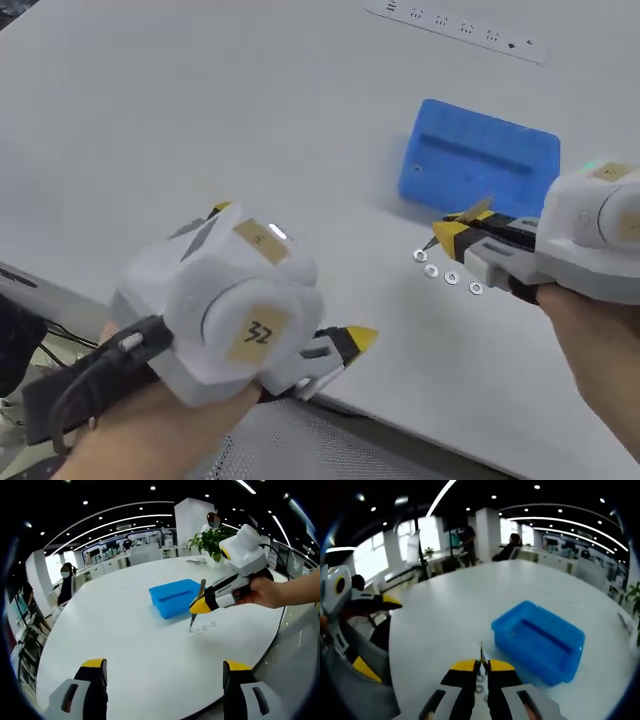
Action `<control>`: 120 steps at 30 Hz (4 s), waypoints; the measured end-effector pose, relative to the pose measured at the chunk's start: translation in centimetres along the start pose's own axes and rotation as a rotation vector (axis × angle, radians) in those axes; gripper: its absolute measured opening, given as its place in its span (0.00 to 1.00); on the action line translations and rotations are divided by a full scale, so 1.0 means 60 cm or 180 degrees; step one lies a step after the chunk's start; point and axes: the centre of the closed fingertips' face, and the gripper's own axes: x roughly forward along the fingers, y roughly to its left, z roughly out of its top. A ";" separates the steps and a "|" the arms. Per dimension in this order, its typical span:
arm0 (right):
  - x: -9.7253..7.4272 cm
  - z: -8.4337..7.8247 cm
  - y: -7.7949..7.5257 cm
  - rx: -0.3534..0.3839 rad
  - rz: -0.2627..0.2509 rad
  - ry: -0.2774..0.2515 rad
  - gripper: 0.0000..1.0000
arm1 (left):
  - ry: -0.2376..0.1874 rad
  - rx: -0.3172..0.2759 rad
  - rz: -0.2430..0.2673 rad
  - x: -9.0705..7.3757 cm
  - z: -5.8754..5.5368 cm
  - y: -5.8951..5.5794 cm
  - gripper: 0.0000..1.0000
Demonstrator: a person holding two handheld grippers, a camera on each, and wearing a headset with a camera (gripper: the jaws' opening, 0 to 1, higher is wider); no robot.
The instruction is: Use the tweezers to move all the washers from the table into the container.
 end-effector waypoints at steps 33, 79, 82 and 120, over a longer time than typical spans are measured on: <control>0.002 0.007 -0.001 -0.0193 0.0023 0.0017 0.02 | 0.0112 0.0092 -0.0743 -0.007 0.015 -0.057 0.98; 0.102 0.078 -0.139 0.0232 -0.0352 -0.0316 0.03 | 0.0049 0.0238 -0.0812 0.003 0.034 -0.067 0.96; 0.100 0.078 -0.137 0.0198 -0.0346 -0.0318 0.03 | 0.0043 0.0208 -0.0847 0.003 0.034 -0.070 0.97; -0.051 0.088 -0.047 0.0117 -0.0134 -0.0587 0.04 | -0.0009 0.0319 -0.0863 -0.007 0.041 -0.084 0.97</control>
